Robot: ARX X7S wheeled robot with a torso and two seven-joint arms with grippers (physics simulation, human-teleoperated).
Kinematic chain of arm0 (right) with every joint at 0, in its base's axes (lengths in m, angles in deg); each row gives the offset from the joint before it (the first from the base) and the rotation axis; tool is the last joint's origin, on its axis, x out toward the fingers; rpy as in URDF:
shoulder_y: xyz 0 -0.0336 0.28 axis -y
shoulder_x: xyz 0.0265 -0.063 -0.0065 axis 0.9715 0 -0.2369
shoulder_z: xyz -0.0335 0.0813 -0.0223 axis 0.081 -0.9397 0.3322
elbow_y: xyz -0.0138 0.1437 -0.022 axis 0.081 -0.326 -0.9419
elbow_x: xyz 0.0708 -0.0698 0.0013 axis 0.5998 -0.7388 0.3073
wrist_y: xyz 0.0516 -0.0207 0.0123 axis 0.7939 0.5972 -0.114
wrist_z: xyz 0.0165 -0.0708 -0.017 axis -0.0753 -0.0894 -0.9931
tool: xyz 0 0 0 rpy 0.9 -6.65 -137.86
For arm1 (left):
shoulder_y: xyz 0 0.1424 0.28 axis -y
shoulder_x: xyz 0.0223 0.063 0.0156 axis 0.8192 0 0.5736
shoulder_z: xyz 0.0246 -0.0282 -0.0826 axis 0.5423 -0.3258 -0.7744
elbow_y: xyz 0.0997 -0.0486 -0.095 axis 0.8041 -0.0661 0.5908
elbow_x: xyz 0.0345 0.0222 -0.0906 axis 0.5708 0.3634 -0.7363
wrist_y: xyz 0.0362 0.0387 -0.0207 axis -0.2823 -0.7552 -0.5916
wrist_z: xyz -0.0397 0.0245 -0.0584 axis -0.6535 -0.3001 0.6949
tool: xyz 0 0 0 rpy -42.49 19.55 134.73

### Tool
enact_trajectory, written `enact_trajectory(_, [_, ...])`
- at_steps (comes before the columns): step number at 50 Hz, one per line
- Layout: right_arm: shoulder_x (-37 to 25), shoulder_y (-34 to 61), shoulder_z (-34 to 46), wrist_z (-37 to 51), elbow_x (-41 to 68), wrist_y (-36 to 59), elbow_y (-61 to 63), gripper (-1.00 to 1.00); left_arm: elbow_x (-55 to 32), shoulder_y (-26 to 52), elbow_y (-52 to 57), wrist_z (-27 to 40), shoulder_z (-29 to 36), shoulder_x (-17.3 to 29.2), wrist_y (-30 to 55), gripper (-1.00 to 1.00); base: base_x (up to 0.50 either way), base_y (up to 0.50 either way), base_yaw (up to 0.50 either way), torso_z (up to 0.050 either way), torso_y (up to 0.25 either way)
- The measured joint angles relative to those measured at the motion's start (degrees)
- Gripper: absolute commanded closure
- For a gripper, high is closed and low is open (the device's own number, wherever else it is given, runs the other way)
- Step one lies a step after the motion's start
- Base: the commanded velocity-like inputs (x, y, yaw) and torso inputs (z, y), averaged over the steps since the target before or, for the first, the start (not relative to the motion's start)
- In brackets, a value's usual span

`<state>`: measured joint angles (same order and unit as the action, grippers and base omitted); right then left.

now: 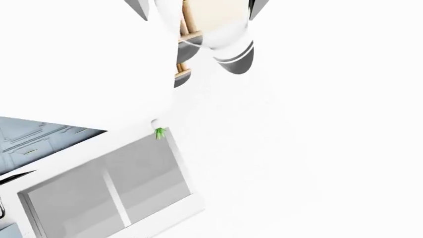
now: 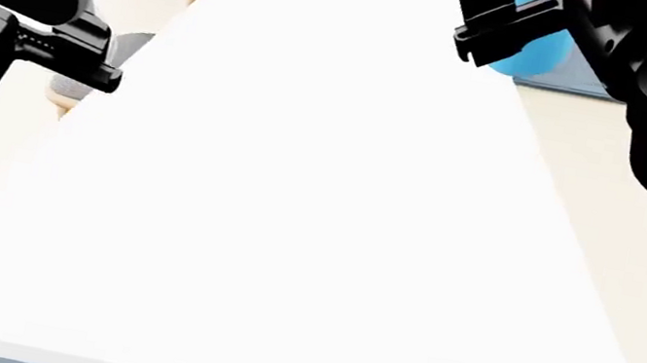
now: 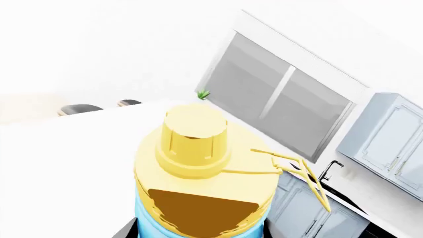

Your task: Move the drinks to the dining counter.

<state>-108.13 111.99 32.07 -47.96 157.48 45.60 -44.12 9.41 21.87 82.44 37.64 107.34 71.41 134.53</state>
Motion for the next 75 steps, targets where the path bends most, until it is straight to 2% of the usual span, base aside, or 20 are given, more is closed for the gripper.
enact_trajectory(29, [1.49,-2.33,0.21,-1.69,-0.71,-2.63,-4.15,1.0,0.25,0.64,-2.28,-1.85,1.89,-2.09,-0.53,1.0,0.02,0.01,0.0,0.0,0.001])
enact_trajectory(47, [3.25,-6.83,-3.27,5.48,7.21,-0.82,-10.07,1.0,-0.46,2.13,-5.36,-4.64,4.27,-6.09,-0.9,1.0,0.0,0.0,0.0,0.001,0.001])
enact_trajectory(56, [3.84,-9.08,-5.74,8.49,10.13,-1.9,-12.76,1.0,-0.61,2.29,-5.85,-5.1,4.68,-6.72,-0.98,1.0,0.0,0.0,0.0,0.0,0.0])
enact_trajectory(75, [3.9,-14.64,-9.71,8.76,12.92,-7.42,-13.31,1.0,-0.82,1.57,-5.95,-5.23,4.71,-6.68,-1.38,1.0,0.0,0.0,0.0,0.001,0.001])
